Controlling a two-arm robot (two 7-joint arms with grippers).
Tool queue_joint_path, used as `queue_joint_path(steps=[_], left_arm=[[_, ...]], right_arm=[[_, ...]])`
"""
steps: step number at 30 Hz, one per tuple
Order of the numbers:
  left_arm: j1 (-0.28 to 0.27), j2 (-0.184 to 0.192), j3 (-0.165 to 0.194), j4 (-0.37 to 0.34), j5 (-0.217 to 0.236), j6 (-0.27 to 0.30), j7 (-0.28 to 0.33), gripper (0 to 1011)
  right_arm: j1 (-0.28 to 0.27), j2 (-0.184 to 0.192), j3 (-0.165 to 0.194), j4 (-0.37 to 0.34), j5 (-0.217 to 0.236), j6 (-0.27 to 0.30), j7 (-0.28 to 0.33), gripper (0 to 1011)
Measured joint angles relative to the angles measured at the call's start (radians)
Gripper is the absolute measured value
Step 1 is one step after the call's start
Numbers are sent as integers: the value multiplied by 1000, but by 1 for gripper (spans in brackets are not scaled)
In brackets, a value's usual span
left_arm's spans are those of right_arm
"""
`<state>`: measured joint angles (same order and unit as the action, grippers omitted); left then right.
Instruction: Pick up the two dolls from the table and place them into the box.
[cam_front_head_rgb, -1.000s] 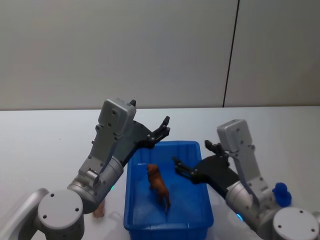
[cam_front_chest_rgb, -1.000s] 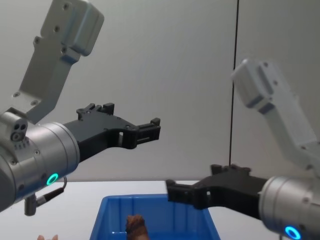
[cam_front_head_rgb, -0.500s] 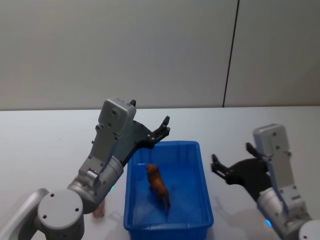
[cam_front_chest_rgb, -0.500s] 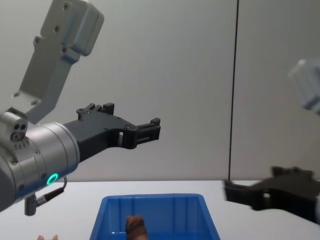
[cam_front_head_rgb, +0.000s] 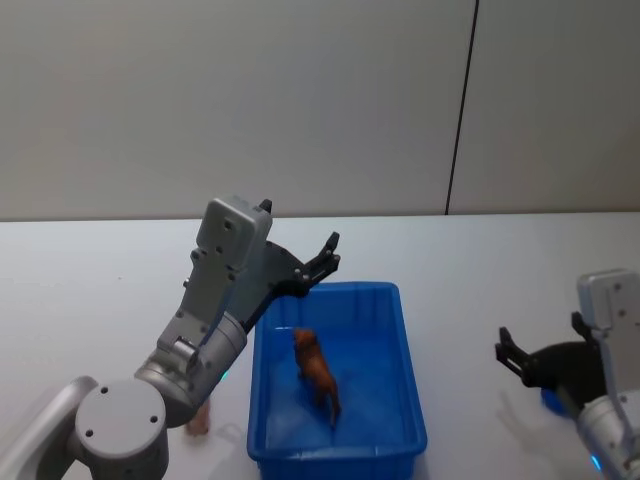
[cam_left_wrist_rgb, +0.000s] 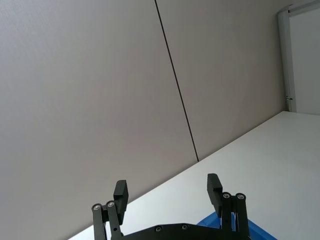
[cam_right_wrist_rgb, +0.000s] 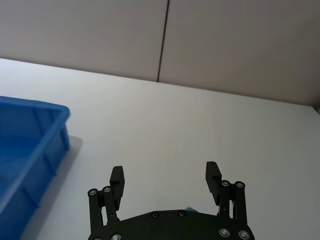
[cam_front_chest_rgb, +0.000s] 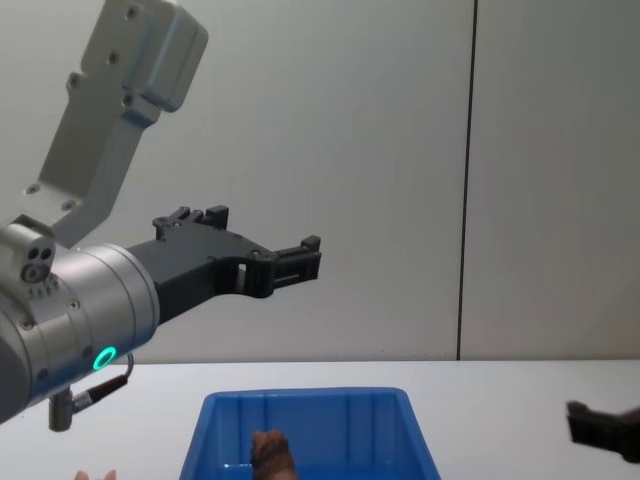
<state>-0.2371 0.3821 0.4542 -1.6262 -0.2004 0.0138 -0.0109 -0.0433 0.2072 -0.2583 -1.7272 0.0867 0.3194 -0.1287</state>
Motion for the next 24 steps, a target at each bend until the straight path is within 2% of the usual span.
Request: queue_joint_path(steps=[9,24], left_arm=[[0,0,0,0,0,0,0,1001],[0,0,0,0,0,0,0,1001]], right_arm=[[-4,14,26,44,27,-1,-9,1001],[28,17,49,153,47,-42,53,1001]])
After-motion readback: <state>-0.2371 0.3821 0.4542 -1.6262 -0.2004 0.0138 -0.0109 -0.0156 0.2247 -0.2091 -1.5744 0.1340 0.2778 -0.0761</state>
